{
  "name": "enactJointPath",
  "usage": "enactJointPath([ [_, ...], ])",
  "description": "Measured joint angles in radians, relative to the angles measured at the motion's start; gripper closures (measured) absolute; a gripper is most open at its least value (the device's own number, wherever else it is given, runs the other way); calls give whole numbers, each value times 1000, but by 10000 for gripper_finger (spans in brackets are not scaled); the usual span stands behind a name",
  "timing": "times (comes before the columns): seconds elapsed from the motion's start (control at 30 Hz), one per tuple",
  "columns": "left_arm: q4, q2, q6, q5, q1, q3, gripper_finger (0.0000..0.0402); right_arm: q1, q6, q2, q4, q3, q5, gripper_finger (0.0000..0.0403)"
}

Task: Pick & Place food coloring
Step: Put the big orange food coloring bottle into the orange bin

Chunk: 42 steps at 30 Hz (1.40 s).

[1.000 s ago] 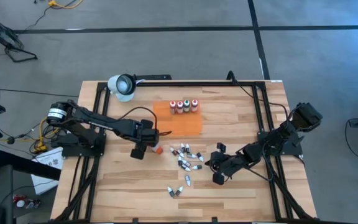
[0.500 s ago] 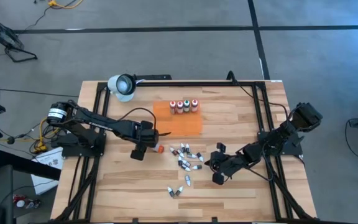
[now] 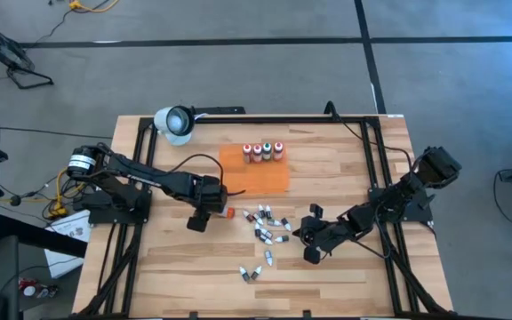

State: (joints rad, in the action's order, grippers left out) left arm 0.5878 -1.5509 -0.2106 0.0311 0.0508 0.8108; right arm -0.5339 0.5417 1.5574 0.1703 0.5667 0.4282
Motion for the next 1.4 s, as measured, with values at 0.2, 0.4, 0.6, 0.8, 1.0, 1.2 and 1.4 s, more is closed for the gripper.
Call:
enactJointPath([
  [0.2, 17, -7, 23, 0, 0, 0, 209, 0, 0, 0, 0, 0, 0, 402],
  [0.4, -10, -6, 38, -2, 1, -35, 209, 0, 0, 0, 0, 0, 0, 402],
  [0.6, -49, -2, 63, -12, 1, -68, 209, 0, 0, 0, 0, 0, 0, 402],
  [0.8, -58, -2, 68, -12, 0, -69, 209, 0, 0, 0, 0, 0, 16, 402],
  [1.0, -60, 1, 77, -11, 0, -71, 209, 0, 0, 0, 0, 0, 16, 402],
  [1.2, -74, 14, 94, -8, 1, -71, 209, 0, 0, 0, 0, 0, 16, 402],
  [1.4, -67, 22, 102, -8, 1, -70, 209, 0, 0, 0, 6, 0, 17, 402],
])
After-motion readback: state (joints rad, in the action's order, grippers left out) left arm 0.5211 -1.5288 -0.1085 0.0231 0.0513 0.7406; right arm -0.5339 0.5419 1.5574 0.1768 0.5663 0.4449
